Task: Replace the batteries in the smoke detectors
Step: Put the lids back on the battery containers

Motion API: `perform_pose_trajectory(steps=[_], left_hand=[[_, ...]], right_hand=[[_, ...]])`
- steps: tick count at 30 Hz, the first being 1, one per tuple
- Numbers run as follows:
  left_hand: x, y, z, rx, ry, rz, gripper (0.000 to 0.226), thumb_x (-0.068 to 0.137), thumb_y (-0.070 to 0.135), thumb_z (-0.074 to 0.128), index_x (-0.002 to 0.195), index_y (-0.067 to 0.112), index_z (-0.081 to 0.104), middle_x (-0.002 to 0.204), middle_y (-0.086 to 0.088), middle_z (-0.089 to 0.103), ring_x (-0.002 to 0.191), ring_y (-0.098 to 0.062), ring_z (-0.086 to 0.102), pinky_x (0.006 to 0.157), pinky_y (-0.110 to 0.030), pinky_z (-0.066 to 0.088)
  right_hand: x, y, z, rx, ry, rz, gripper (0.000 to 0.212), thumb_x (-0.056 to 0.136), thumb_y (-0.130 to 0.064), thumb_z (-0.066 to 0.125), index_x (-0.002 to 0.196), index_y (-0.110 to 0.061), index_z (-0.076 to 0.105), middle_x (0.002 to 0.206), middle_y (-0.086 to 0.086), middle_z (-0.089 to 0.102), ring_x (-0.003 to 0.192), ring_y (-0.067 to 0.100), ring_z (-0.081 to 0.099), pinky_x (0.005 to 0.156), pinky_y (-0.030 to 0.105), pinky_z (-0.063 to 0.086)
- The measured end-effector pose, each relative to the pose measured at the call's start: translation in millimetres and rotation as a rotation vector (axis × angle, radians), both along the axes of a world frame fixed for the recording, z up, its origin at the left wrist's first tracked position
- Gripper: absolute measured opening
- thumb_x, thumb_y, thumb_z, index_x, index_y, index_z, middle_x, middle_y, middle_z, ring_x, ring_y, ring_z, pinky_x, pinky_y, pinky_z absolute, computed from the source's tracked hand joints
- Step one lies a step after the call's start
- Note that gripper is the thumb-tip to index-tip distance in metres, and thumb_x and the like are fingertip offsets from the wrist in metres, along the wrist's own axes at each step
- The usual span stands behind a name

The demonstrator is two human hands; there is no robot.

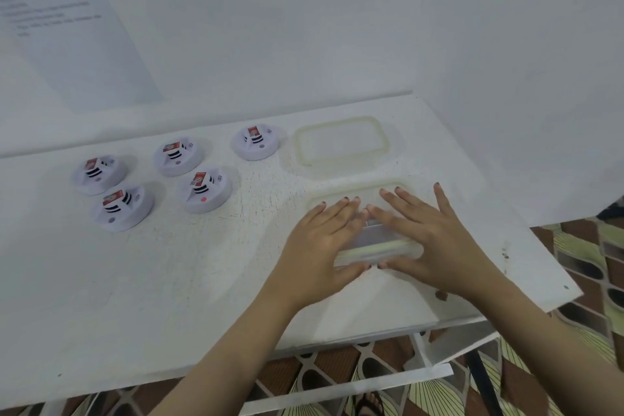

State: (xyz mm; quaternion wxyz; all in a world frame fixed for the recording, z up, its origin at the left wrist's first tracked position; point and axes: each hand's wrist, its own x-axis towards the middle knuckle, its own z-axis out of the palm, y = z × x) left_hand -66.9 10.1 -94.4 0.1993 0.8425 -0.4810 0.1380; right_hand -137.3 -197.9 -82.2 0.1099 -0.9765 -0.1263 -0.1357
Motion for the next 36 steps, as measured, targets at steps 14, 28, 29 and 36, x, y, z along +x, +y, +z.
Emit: perform_pose_trajectory(steps=[14, 28, 29, 36], left_hand=[[22, 25, 33, 0.132, 0.230, 0.010, 0.075, 0.079, 0.009, 0.068, 0.135, 0.046, 0.035, 0.153, 0.014, 0.017, 0.141, -0.002, -0.001, 0.114, -0.033, -0.014], [-25, 30, 13, -0.168, 0.380, -0.097, 0.061, 0.081, 0.049, 0.064, 0.134, 0.020, 0.055, 0.144, 0.009, 0.047, 0.138, 0.001, 0.034, 0.118, -0.025, 0.017], [-23, 31, 12, -0.185, 0.388, -0.092, 0.061, 0.080, 0.049, 0.065, 0.134, 0.021, 0.056, 0.143, 0.009, 0.048, 0.137, 0.001, 0.036, 0.118, -0.025, 0.018], [-19, 31, 3, -0.210, 0.283, -0.070, 0.054, 0.074, 0.036, 0.070, 0.123, 0.013, 0.064, 0.134, 0.003, 0.057, 0.130, -0.005, 0.047, 0.114, -0.026, 0.028]], right_hand=[[-12, -3, 16, 0.211, 0.171, 0.063, 0.085, 0.065, -0.083, 0.050, 0.140, -0.050, 0.027, 0.155, -0.016, 0.003, 0.143, -0.001, -0.007, 0.116, 0.039, -0.011], [-36, 58, -3, -0.024, -0.039, -0.202, 0.069, 0.086, -0.066, 0.031, 0.132, -0.020, 0.055, 0.134, 0.016, 0.053, 0.119, 0.030, 0.056, 0.100, 0.039, 0.035], [-38, 56, -3, -0.030, -0.057, -0.184, 0.065, 0.085, -0.061, 0.035, 0.133, -0.020, 0.054, 0.136, 0.014, 0.052, 0.120, 0.028, 0.055, 0.100, 0.038, 0.035], [-35, 44, -6, -0.058, -0.153, -0.116, 0.050, 0.086, -0.045, 0.042, 0.126, -0.020, 0.061, 0.129, 0.006, 0.058, 0.114, 0.024, 0.060, 0.096, 0.034, 0.039]])
